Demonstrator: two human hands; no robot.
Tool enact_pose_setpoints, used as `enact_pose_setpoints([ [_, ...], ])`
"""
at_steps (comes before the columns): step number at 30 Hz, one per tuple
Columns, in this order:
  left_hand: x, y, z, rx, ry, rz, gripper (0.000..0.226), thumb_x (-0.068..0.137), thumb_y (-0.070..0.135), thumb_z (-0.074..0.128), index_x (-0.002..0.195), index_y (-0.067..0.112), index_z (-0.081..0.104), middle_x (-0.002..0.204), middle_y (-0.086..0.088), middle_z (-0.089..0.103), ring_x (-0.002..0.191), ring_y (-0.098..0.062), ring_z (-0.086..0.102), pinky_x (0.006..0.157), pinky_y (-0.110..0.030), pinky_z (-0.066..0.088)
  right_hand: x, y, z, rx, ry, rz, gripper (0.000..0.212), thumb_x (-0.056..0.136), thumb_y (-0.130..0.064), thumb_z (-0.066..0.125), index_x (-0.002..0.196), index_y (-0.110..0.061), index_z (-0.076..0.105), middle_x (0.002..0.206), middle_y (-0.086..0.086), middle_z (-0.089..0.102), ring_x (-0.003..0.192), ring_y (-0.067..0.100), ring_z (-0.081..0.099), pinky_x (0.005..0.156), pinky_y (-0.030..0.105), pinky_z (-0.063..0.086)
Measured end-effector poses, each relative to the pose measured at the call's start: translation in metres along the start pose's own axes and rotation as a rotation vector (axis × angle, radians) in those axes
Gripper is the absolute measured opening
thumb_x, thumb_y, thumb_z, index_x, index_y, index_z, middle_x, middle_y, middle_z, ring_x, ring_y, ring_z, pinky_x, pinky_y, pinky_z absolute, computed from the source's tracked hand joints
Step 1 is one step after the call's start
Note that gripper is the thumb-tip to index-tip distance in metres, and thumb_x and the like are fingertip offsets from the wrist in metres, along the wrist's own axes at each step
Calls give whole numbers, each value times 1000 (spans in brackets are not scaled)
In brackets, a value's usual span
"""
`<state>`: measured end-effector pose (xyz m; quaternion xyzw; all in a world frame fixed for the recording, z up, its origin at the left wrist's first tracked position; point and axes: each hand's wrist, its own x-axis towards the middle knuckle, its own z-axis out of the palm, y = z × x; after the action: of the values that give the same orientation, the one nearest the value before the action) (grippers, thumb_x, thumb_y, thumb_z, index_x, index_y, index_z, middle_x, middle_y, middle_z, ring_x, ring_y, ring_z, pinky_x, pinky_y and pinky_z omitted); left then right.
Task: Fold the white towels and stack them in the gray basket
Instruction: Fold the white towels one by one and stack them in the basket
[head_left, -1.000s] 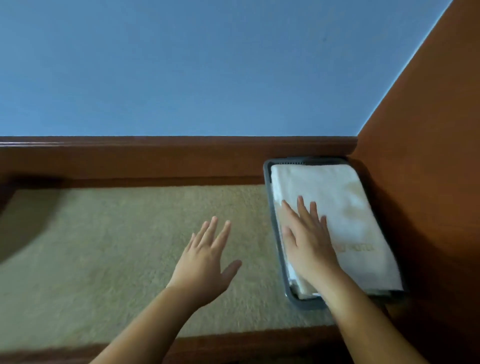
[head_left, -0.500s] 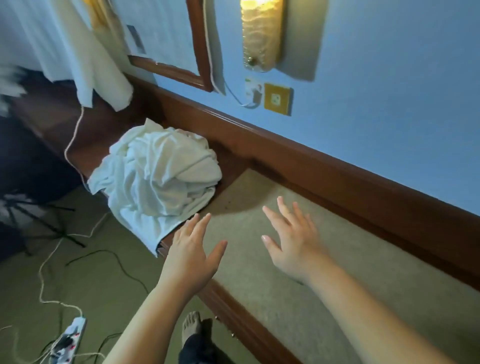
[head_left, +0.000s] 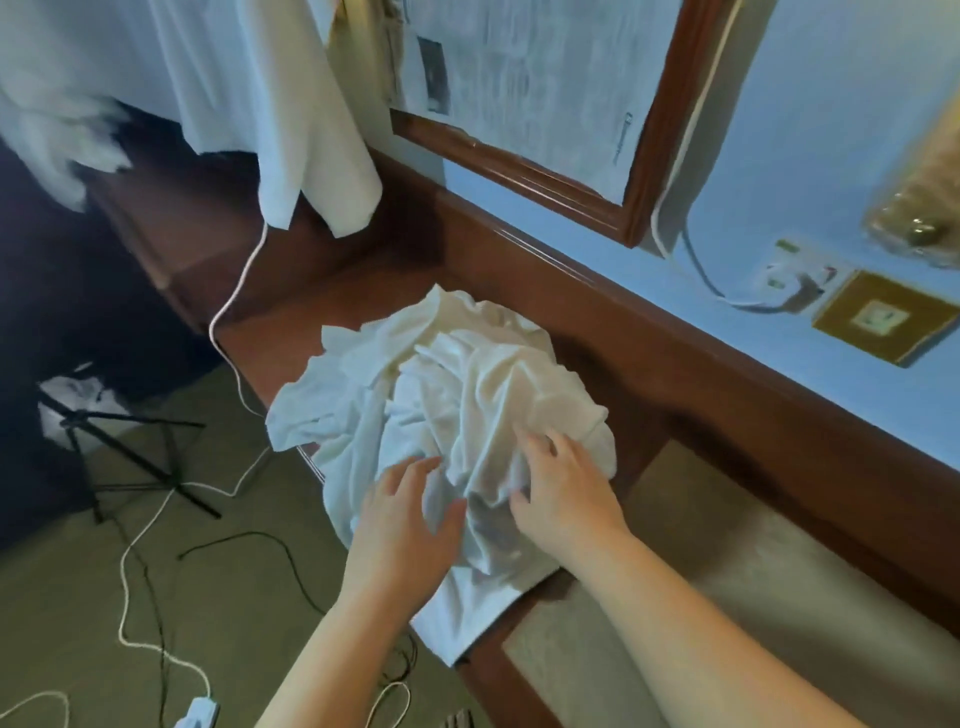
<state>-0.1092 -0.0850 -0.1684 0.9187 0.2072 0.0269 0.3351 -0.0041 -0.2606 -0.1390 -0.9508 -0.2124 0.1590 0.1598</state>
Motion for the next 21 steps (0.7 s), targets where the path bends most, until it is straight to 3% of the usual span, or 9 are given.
enact_pose_setpoints([
  [3,61,-10,-7,52,-32,59,58,95,44,65,149,43,41,160,11,35,143,-16,38,109,-30,41,40,-25,-3,-30,-20,68,60,93,-47,65,145,-30,41,143,0,45,130,25,45,102,41,47],
  [6,108,-13,-16,184,-19,110,64,90,37,70,148,42,44,160,6,38,145,-24,32,115,-38,37,65,-44,0,-14,18,187,52,89,-57,65,129,-27,52,131,-3,50,119,23,51,92,40,50],
  [12,144,-6,-16,391,-122,310,56,84,46,70,139,48,54,152,7,42,139,-26,37,109,-40,35,84,-55,10,-85,77,275,27,102,-29,51,128,-24,56,134,0,51,118,24,52,89,39,50],
  [15,143,0,-13,420,-128,337,51,91,47,60,141,46,53,154,6,40,141,-26,35,111,-40,33,79,-50,-6,-58,100,276,17,99,-27,52,113,-23,61,112,-3,59,104,23,59,77,36,48],
  [19,140,23,-19,337,-119,347,54,94,54,59,145,41,49,156,5,41,143,-25,33,114,-42,33,57,-39,-57,75,311,227,11,100,-35,54,92,-27,54,89,-6,61,77,16,59,64,35,48],
  [21,141,47,-27,257,-114,383,55,97,60,56,147,40,47,158,5,41,145,-25,35,117,-44,35,40,-35,-97,161,402,193,12,102,-29,60,92,-26,53,82,-10,61,72,8,57,57,24,41],
])
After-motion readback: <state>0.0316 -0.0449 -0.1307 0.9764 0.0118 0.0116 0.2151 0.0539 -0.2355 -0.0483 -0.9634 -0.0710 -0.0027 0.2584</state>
